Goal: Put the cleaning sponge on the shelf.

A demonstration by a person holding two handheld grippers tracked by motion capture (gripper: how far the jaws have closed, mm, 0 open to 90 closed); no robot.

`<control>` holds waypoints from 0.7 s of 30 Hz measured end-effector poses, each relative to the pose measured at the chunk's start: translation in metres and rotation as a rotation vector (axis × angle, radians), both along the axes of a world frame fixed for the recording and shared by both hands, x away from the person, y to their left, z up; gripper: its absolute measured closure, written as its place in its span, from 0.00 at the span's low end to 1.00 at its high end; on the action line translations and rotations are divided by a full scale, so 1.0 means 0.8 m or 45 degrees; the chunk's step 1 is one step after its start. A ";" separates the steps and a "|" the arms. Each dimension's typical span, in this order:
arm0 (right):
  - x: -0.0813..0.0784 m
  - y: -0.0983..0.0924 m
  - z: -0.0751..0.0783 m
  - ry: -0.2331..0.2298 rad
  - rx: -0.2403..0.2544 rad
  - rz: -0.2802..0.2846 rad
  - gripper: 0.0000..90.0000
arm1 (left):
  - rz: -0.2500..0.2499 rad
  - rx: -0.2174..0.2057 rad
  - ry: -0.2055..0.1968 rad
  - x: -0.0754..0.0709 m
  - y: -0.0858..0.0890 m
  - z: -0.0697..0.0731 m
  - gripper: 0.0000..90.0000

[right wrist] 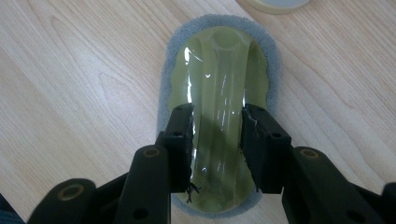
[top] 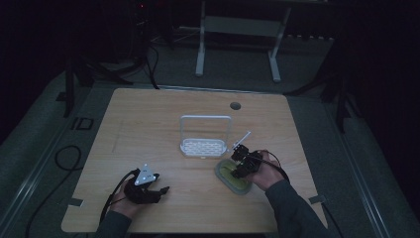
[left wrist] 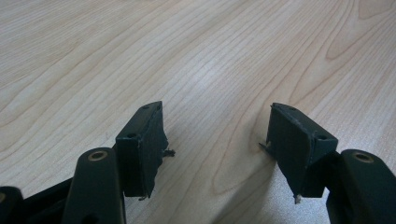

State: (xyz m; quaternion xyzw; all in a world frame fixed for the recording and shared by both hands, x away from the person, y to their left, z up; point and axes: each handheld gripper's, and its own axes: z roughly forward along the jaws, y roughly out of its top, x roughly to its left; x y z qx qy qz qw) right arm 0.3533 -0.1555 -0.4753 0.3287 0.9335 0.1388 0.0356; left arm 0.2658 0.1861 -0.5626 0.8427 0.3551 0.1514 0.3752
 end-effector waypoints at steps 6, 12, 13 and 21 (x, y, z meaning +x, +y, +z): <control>0.006 0.005 -0.001 0.039 -0.043 0.021 0.73 | 0.000 0.000 0.000 0.000 0.000 0.000 0.41; 0.012 0.010 0.000 0.073 -0.071 0.028 0.75 | 0.001 0.000 0.000 0.000 0.000 0.000 0.41; 0.013 0.011 0.001 0.074 -0.071 0.035 0.75 | 0.000 0.000 0.000 0.000 0.000 0.000 0.41; 0.019 0.016 0.001 0.108 -0.111 0.048 0.78 | 0.000 0.000 0.000 0.000 0.000 0.000 0.41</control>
